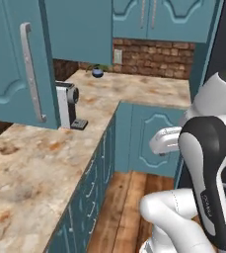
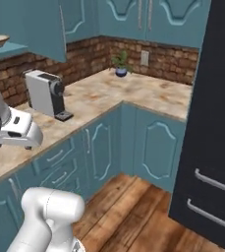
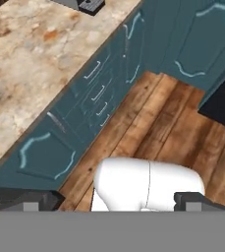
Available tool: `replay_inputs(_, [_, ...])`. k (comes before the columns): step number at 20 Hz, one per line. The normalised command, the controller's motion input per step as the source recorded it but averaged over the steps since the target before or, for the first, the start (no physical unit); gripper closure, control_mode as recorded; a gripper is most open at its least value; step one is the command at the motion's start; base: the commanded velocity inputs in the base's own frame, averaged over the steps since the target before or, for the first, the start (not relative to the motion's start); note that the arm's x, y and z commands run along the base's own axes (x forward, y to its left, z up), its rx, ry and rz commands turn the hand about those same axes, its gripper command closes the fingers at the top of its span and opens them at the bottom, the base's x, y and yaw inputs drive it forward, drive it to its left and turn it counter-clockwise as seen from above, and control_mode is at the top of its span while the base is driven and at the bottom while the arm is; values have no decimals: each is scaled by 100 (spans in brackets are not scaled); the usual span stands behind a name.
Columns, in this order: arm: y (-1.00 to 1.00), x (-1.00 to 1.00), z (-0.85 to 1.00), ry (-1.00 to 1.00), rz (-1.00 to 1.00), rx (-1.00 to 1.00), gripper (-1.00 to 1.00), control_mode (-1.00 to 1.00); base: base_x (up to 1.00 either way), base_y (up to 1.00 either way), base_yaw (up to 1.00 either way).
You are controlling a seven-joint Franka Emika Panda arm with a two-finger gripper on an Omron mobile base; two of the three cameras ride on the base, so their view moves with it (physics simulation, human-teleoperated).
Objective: Move the bowls from the cabinet to the plates on the dining table.
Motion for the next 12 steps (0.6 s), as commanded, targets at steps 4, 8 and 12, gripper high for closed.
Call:
replay_inputs(4, [0,0,0,0,0,0,-100,100,59,-18,69])
replay_inputs(8, [0,0,0,0,0,0,-100,100,99,-22,67])
replay_inputs(12, [0,0,0,0,0,0,-100,100,64,-4,53])
